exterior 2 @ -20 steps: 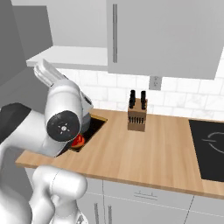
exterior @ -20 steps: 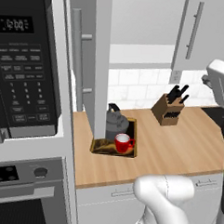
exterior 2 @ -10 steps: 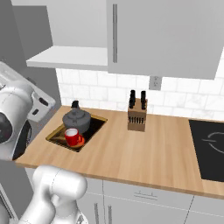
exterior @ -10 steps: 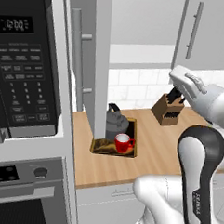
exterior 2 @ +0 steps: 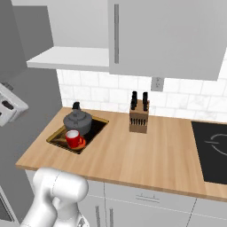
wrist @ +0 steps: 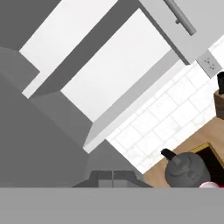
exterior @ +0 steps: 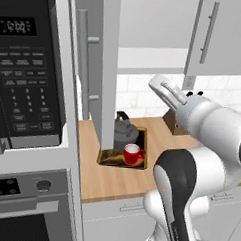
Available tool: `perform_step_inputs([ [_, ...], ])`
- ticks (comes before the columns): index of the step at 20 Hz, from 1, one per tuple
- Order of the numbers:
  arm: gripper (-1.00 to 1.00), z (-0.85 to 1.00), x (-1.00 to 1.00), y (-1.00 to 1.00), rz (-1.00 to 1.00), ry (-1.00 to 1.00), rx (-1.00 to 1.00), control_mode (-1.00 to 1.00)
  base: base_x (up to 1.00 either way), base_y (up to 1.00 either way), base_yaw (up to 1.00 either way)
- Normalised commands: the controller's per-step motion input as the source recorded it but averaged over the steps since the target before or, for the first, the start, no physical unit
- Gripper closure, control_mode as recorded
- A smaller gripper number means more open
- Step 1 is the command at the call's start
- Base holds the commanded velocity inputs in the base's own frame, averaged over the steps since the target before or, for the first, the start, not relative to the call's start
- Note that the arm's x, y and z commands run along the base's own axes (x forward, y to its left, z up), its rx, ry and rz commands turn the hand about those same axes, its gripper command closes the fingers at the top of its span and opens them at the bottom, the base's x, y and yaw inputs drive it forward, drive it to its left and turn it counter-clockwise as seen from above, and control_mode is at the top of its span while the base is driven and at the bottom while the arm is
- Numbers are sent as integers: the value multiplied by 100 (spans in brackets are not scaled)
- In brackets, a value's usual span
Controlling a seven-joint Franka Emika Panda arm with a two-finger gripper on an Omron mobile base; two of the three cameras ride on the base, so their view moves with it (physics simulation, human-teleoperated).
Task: Pick the kettle from the counter and place it on the tray. Then pick the mug from the cabinet and place it on the tray. Then close the cabinet doors.
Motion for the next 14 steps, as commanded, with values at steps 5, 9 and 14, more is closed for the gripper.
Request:
perform_step_inputs([
  [5, 100, 0, -11, 52, -9, 6, -3, -100, 0, 0, 0],
  [9, 100, 0, -11, 61, -9, 0, -3, -100, 0, 0, 0],
  [14, 100, -7, -19, 57, -6, -6, 0, -100, 0, 0, 0],
])
